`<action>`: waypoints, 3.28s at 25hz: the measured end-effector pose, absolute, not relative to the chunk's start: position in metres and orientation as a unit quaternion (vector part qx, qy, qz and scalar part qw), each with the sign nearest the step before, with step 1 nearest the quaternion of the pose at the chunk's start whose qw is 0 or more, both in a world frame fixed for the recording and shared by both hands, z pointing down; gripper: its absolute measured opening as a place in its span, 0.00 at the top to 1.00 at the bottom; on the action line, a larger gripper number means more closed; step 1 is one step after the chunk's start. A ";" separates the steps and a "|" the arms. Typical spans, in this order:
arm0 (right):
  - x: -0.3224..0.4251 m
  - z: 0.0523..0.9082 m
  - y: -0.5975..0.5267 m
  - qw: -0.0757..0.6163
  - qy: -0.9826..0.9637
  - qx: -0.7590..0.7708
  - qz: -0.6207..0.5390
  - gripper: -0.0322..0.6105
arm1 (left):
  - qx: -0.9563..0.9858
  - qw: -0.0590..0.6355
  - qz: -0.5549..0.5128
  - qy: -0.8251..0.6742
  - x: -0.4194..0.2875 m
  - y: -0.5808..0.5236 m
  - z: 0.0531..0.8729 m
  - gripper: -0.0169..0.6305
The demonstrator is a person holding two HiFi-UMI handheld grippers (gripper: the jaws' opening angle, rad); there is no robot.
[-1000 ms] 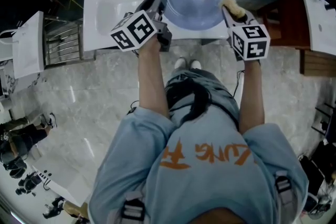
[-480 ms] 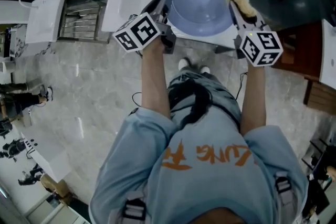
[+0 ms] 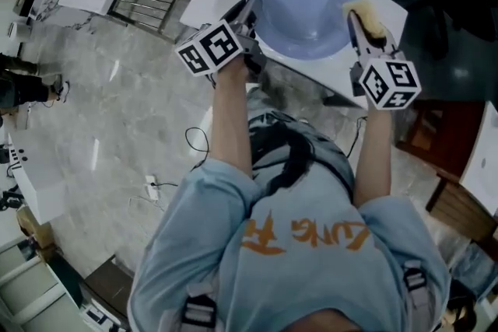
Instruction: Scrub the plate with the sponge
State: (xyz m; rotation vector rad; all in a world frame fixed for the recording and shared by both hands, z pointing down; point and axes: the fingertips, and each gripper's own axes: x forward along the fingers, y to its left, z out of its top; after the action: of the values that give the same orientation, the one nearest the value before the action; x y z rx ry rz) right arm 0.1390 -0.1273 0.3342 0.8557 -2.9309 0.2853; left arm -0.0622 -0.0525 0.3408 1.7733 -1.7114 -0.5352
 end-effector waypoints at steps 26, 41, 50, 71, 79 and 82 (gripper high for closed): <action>-0.063 0.385 -0.173 0.119 -0.960 0.237 0.091 0.90 | 0.585 0.371 -0.232 -0.682 -0.265 -0.092 0.424 0.90; -0.168 0.443 -0.231 0.175 -0.934 0.284 0.128 0.90 | 0.601 0.422 -0.199 -0.649 -0.379 -0.185 0.476 0.90; -0.186 0.464 -0.268 0.202 -0.911 0.329 0.147 0.90 | 0.608 0.456 -0.180 -0.624 -0.415 -0.248 0.505 0.90; -0.193 0.495 -0.290 0.233 -0.885 0.366 0.171 0.90 | 0.628 0.469 -0.033 -0.620 -0.434 -0.293 0.562 0.91; -0.194 0.479 -0.286 0.222 -0.891 0.362 0.159 0.90 | 0.638 0.389 -0.010 -0.665 -0.445 -0.288 0.547 0.87; -0.195 0.464 -0.284 0.208 -0.897 0.360 0.149 0.90 | 0.636 0.339 -0.007 -0.693 -0.457 -0.280 0.524 0.87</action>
State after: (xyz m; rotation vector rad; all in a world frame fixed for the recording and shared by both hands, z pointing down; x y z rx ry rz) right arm -0.1953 -0.2838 0.4642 1.0007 -2.4970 0.4150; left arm -0.4572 -0.2800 0.5238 1.6558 -1.8060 -0.0189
